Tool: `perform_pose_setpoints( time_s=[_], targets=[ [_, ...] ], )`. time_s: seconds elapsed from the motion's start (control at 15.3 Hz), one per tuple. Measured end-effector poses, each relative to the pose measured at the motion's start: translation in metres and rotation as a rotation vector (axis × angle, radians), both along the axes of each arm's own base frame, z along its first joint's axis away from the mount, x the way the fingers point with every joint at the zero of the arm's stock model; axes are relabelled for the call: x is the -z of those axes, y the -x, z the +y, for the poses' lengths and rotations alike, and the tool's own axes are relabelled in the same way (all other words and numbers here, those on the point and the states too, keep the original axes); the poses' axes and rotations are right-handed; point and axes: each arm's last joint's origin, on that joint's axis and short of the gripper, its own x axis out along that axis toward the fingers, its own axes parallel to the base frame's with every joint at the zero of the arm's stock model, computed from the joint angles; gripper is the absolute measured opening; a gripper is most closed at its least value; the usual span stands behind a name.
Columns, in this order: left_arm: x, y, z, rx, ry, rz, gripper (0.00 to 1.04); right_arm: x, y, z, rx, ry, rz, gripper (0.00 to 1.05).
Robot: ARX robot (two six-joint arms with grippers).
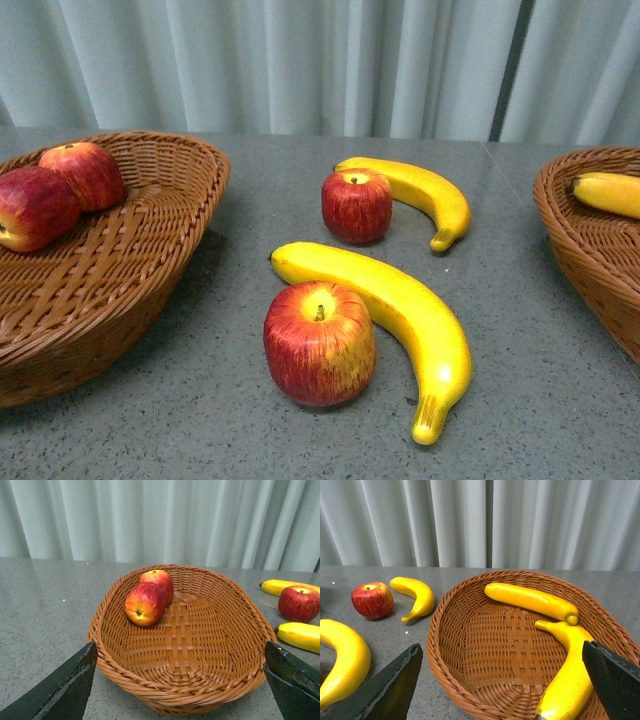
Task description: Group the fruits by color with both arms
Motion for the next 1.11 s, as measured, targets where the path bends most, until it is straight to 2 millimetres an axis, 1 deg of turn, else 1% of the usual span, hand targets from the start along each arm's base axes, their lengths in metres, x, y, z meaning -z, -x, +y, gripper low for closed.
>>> perform_pose_setpoints(
  time_s=[1.11],
  targets=[
    [0.0,0.0,0.0,0.0,0.0,0.0,0.98,0.0,0.0,0.0,0.0,0.0,0.0,0.98]
  ],
)
